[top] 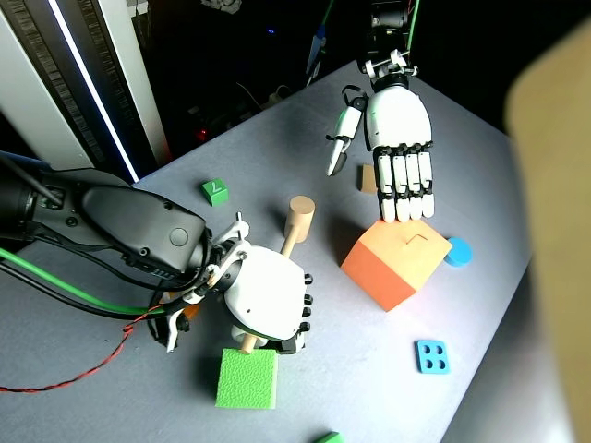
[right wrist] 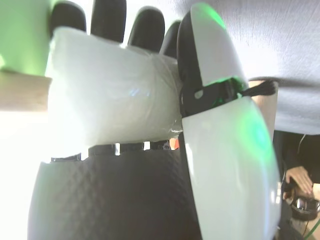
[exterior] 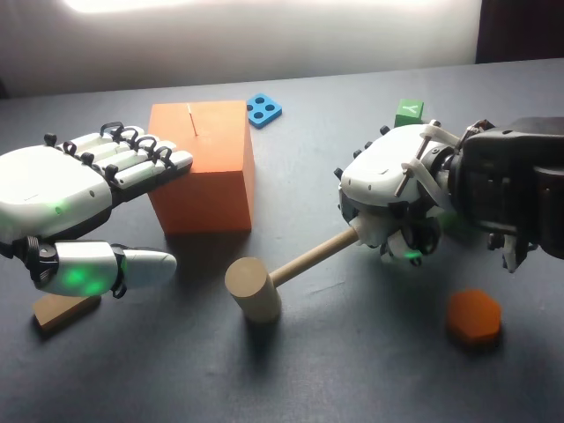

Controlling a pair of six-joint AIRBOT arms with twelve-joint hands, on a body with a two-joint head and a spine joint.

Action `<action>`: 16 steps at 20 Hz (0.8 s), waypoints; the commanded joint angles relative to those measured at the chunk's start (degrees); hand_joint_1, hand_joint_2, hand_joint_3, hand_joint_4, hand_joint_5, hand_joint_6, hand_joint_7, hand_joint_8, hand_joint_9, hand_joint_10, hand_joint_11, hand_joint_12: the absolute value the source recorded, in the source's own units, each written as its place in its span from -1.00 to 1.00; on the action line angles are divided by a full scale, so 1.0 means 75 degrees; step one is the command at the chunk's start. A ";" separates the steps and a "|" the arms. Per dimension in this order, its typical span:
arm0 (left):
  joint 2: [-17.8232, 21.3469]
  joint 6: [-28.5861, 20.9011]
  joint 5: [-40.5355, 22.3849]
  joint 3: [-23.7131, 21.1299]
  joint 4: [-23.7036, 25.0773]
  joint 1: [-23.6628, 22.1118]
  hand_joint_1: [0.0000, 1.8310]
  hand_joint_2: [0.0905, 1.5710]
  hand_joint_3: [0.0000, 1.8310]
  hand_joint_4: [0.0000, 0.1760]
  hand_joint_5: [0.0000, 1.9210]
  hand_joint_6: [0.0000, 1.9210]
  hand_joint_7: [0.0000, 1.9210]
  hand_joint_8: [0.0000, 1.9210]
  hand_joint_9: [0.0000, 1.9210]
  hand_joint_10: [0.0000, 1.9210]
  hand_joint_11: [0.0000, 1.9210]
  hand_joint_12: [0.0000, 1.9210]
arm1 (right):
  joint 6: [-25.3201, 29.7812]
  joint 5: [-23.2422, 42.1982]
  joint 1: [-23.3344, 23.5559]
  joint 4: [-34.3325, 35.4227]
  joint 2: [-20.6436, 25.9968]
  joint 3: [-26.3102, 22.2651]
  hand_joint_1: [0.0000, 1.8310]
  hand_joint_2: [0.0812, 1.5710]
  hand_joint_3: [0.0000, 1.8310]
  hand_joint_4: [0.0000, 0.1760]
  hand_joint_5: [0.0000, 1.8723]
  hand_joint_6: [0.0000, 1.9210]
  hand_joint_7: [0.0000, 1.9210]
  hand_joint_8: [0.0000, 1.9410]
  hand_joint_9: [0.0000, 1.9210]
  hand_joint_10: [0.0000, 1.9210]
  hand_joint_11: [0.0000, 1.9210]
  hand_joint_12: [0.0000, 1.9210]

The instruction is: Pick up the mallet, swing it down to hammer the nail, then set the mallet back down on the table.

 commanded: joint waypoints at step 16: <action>-0.0005 -0.0035 -0.0734 0.0053 -0.0141 -0.0044 -1.00 0.56 -1.00 -1.00 -0.97 -1.00 -0.99 -1.00 -1.00 -1.00 -1.00 -1.00 | 0.0082 -0.0033 0.0644 -0.0215 0.1443 -0.1243 -0.13 0.82 -0.98 -1.00 -0.25 0.99 -0.07 1.00 0.03 1.00 0.20 1.00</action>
